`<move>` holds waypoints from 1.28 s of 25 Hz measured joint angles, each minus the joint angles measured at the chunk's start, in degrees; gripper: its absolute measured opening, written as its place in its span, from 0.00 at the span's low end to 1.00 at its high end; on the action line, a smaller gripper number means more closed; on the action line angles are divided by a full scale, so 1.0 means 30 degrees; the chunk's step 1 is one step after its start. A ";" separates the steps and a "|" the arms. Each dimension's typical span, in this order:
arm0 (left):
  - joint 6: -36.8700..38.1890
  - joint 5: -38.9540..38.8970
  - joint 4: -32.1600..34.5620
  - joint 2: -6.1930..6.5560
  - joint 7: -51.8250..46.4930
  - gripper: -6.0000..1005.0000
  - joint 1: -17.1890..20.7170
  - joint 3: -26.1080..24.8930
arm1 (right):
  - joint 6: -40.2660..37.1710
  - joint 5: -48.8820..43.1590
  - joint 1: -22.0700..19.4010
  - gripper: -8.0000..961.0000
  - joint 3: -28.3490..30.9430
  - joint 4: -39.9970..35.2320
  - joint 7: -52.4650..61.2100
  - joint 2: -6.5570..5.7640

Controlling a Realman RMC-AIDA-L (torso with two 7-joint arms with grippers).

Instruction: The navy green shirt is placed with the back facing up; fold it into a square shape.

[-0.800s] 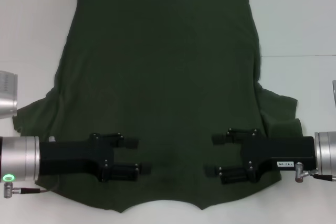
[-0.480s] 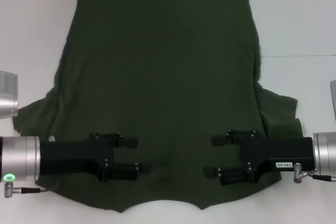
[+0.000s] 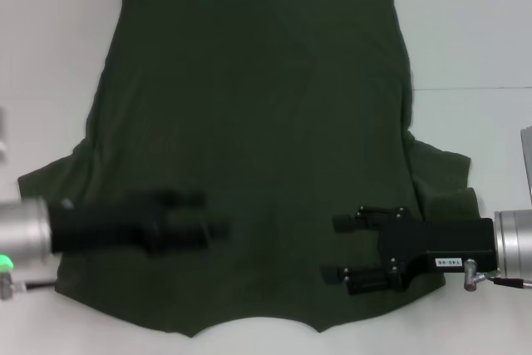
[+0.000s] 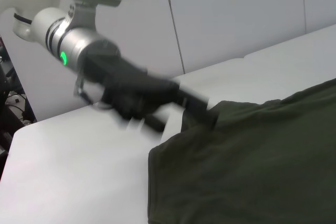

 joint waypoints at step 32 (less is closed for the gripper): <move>-0.7202 0.4118 0.1046 0.1592 -1.5111 0.86 0.1434 -0.5382 | -0.0296 -0.0025 -0.0007 0.96 -0.0232 -0.0191 -0.0004 -0.0323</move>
